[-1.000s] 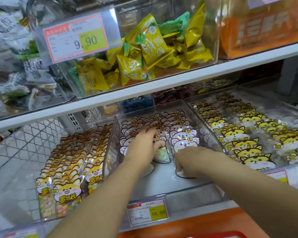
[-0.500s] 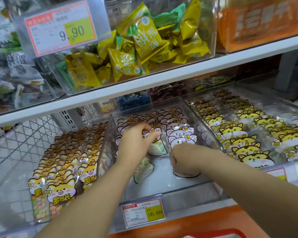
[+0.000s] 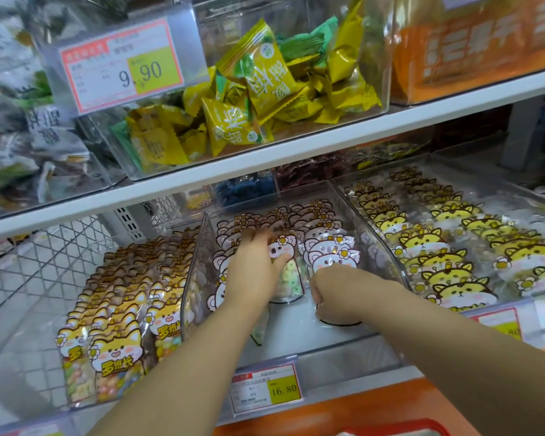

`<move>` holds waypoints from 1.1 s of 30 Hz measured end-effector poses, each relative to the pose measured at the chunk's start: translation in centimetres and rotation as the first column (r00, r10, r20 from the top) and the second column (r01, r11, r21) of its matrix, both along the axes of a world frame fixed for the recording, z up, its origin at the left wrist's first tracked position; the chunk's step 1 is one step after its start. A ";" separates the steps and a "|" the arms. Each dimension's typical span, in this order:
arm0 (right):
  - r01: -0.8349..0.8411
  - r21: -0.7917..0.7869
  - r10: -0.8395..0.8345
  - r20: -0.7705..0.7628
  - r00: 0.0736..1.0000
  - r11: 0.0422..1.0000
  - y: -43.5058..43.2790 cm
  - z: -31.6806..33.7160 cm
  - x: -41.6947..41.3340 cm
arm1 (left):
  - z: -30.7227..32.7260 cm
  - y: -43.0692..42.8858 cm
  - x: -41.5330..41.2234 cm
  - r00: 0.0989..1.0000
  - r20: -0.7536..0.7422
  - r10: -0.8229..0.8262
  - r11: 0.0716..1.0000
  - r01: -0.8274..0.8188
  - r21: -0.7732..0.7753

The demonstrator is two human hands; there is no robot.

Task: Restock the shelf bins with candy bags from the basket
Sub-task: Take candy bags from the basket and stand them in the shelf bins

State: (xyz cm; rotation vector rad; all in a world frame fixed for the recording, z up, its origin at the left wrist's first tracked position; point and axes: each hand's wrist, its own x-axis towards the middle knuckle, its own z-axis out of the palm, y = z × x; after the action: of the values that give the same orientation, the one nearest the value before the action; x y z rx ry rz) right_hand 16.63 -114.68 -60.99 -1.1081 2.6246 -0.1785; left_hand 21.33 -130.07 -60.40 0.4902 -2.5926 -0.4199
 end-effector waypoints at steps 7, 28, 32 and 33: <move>-0.006 0.009 0.006 -0.024 1.000 1.000 0.1 0.1 0.2 | -0.4 0.3 -1.3 0.990 0.096 0.100 0.995 -0.098 -0.022; -0.057 0.165 0.096 -0.236 0.967 0.985 0.9 -0.9 0.2 | -0.9 0.6 4.1 0.712 0.569 0.412 0.829 -0.032 -0.559; -0.045 0.154 0.078 -0.215 0.973 0.987 0.8 -1.0 0.0 | -1.0 1.0 4.2 0.647 0.631 0.428 0.817 0.022 -0.576; -0.046 0.151 0.078 -0.214 0.974 0.988 0.8 -1.0 0.0 | -0.9 1.0 4.1 0.644 0.639 0.421 0.808 0.054 -0.587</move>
State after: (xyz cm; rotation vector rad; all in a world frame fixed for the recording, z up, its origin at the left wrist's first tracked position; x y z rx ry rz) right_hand 16.60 -113.85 -61.95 -1.2189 2.7356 0.1546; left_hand 25.41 -129.07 -61.32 0.8452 -3.1646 0.8194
